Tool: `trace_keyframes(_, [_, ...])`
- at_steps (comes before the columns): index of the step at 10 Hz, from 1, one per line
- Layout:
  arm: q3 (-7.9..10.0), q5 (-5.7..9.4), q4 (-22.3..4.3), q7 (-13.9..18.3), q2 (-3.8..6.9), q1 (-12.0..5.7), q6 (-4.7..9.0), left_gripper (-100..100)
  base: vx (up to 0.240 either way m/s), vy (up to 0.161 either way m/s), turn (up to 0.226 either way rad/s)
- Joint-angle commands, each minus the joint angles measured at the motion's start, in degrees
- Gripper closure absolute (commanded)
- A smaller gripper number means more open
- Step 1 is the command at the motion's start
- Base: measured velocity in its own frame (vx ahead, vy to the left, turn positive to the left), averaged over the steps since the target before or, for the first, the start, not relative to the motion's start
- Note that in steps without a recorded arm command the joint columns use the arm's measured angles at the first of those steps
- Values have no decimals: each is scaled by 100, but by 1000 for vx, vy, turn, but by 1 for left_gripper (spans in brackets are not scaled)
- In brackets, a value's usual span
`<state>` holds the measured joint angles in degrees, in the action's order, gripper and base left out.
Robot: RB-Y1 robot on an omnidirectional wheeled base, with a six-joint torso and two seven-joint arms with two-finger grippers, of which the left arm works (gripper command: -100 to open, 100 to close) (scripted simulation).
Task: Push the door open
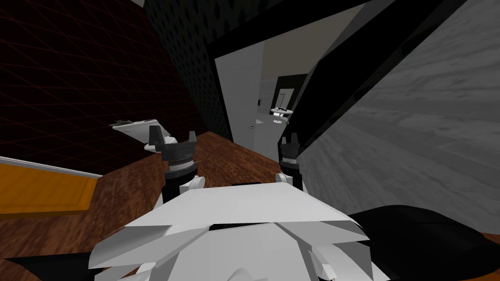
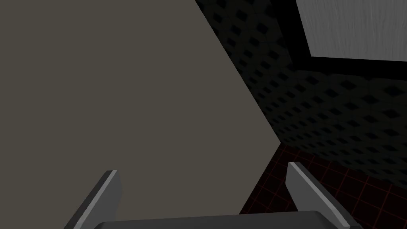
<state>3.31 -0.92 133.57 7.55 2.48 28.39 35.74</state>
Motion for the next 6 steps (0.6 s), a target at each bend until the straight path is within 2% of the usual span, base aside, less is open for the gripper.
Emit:
trace_keyframes(1, [-42,-18,-195,6,35,-74,20,-100,115,-13,-84])
trace_keyframes(6, [-170,-75,-791,24,117,-301,80,-100,115,-2,-3])
